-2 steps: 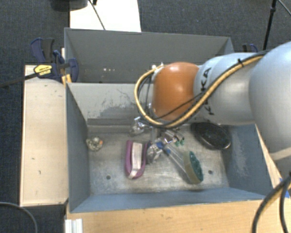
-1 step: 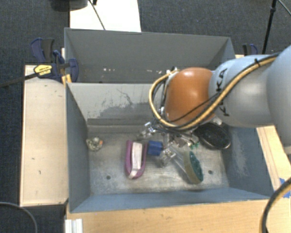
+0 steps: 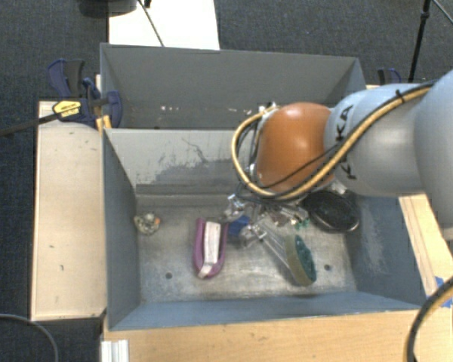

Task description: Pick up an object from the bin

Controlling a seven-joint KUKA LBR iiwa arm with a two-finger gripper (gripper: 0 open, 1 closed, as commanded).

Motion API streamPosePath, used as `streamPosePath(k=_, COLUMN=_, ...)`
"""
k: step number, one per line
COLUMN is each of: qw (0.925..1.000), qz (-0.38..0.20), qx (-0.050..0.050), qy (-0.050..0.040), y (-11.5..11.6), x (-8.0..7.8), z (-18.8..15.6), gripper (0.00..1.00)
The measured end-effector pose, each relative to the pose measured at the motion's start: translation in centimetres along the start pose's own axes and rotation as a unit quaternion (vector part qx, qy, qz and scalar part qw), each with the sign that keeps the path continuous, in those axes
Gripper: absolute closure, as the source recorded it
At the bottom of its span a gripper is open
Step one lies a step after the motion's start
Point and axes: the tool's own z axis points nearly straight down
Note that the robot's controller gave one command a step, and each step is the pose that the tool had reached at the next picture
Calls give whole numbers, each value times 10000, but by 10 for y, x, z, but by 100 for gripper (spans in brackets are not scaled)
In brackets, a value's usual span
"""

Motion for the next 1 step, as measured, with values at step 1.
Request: streamPosePath(k=1, qw=10000, qz=-18, qx=4, qy=35, y=5, x=-7, z=-129, gripper=100)
